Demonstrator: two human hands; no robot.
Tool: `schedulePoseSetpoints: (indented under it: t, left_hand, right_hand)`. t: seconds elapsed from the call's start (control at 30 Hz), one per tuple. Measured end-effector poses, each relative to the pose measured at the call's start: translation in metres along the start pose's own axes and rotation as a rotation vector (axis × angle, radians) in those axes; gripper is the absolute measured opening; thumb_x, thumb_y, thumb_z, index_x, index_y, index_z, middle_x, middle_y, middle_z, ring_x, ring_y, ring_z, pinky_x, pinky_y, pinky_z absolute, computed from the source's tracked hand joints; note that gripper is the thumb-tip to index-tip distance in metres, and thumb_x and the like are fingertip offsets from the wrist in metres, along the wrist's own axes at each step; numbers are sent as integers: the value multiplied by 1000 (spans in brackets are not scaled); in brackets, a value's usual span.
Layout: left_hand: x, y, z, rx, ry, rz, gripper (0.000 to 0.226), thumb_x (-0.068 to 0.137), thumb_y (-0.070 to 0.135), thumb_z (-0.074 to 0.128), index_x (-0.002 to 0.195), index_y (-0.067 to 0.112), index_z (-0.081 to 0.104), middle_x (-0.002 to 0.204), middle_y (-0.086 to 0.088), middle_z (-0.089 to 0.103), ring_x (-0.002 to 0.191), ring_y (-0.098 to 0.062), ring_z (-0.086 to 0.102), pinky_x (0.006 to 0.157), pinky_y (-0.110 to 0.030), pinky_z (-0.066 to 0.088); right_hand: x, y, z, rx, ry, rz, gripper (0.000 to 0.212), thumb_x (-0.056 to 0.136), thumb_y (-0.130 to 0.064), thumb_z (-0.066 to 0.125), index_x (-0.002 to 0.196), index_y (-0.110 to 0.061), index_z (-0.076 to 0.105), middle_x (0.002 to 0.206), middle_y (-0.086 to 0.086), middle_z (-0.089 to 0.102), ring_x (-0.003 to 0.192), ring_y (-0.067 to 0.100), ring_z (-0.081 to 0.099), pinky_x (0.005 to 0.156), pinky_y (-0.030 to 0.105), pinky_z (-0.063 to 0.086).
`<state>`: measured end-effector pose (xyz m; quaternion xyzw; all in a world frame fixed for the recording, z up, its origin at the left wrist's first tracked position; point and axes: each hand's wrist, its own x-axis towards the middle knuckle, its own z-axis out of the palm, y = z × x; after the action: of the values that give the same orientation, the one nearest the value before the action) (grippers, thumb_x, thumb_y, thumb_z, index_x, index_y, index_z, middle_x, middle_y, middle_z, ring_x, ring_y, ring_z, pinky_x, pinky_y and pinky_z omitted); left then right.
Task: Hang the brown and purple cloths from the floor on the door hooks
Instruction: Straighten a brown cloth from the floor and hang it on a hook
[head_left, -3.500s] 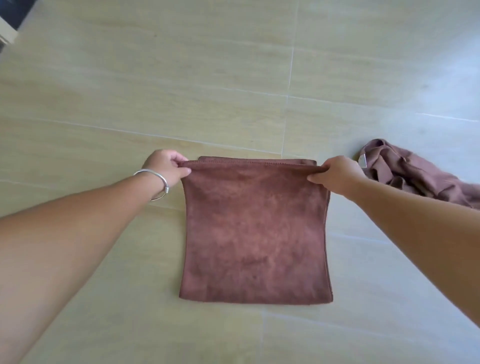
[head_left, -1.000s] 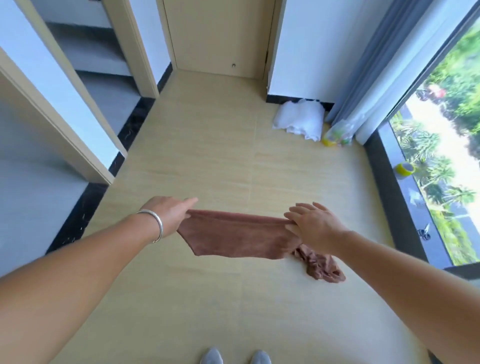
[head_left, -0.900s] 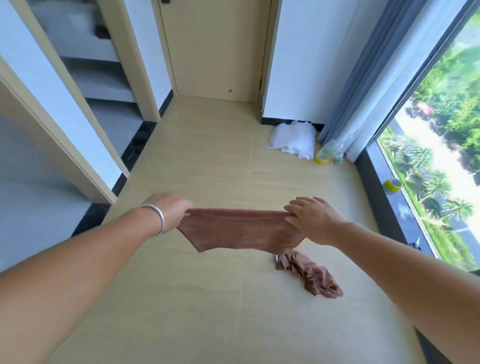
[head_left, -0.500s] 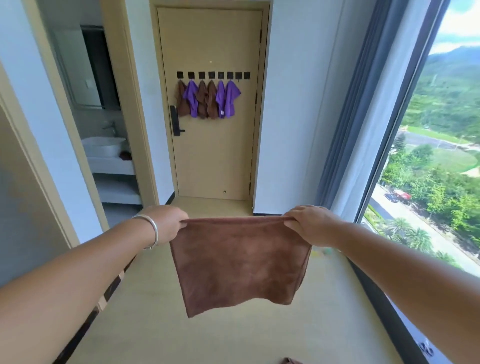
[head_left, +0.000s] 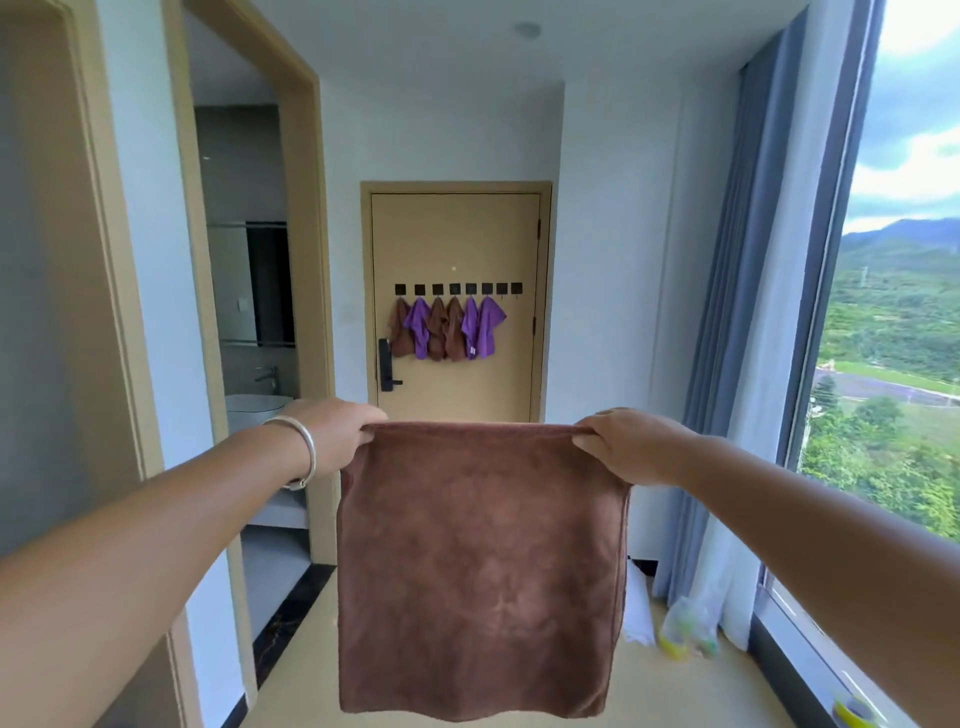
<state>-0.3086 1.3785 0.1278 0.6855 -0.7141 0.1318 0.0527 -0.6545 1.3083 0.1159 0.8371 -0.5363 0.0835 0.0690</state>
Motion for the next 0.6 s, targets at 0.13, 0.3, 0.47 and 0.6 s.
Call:
schedulePoseSetpoints:
  t: [0.13, 0.3, 0.47, 0.6]
  left_hand:
    - [9, -14, 1, 40, 19, -3, 28, 102, 30, 33, 83, 30, 55, 79, 8, 61, 73, -14, 55, 71, -34, 47]
    - [33, -18, 18, 99, -7, -39, 32, 102, 26, 32, 73, 24, 45, 71, 7, 52, 67, -15, 50, 57, -29, 36]
    - [80, -18, 39, 84, -10, -71, 35, 102, 25, 32, 68, 24, 41, 69, 8, 50, 60, -11, 45, 53, -28, 31]
    - [134, -10, 48, 65, -14, -77, 34, 102, 25, 32, 70, 23, 43, 70, 5, 53, 62, -13, 47, 57, -29, 33]
  right_hand:
    - [12, -7, 3, -14, -14, -2, 47, 100, -50, 24, 122, -25, 58, 118, -2, 61, 109, 19, 54, 94, 39, 45]
    - [40, -5, 10, 2, -35, -10, 46, 100, -49, 25, 124, -25, 57, 122, -1, 60, 112, 21, 54, 97, 41, 44]
    - [93, 20, 24, 2, -32, -35, 46, 100, -50, 25, 119, -24, 58, 119, -1, 61, 110, 21, 55, 97, 42, 45]
    - [144, 53, 35, 24, -3, -58, 46, 100, -50, 26, 118, -24, 59, 117, -1, 62, 107, 21, 55, 95, 42, 46]
